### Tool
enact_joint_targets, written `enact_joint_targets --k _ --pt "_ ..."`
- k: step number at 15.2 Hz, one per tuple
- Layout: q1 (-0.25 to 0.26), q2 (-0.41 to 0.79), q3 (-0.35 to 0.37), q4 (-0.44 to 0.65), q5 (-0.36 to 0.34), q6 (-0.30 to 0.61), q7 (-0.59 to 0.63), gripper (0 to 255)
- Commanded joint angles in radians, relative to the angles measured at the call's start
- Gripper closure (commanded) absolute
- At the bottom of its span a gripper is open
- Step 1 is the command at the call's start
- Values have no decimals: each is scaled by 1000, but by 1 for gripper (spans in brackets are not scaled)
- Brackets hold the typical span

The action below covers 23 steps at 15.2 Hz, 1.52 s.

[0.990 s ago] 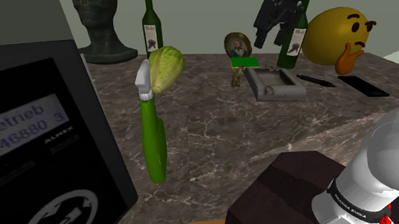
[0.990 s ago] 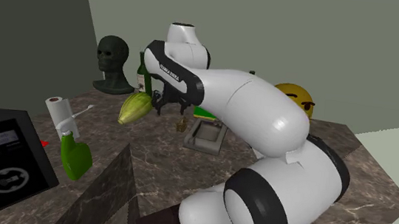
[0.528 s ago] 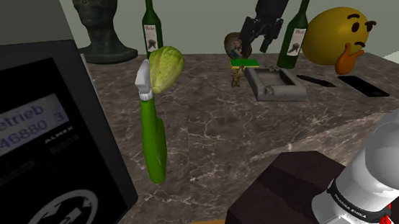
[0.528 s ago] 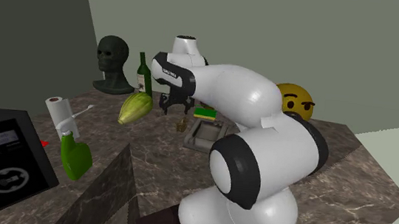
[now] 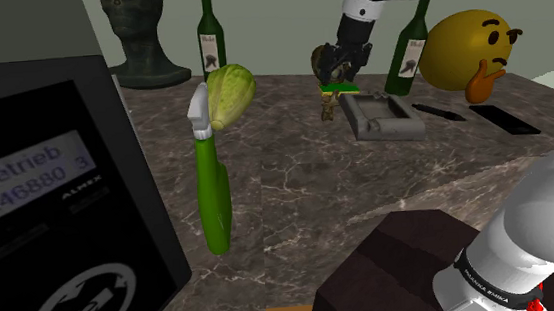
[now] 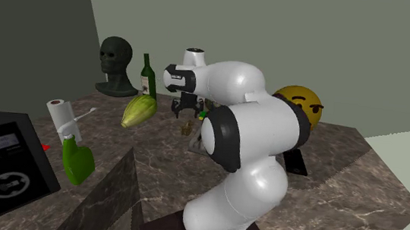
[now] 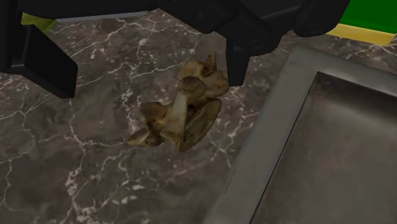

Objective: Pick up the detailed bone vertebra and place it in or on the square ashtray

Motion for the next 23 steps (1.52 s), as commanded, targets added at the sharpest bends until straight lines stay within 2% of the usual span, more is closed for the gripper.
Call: enact_joint_targets --k 1,3,10,18,19,23 --pt "-12 66 -14 25 -7 44 -10 0" --pt "-18 106 -22 43 -10 68 -15 0" --pt "-17 152 -22 -14 -7 170 -17 0" --pt "-17 152 -22 -14 -7 170 -17 0" --pt "-17 152 -22 -14 -7 170 -17 255" --pt "-17 152 -22 -13 -7 170 -17 255"
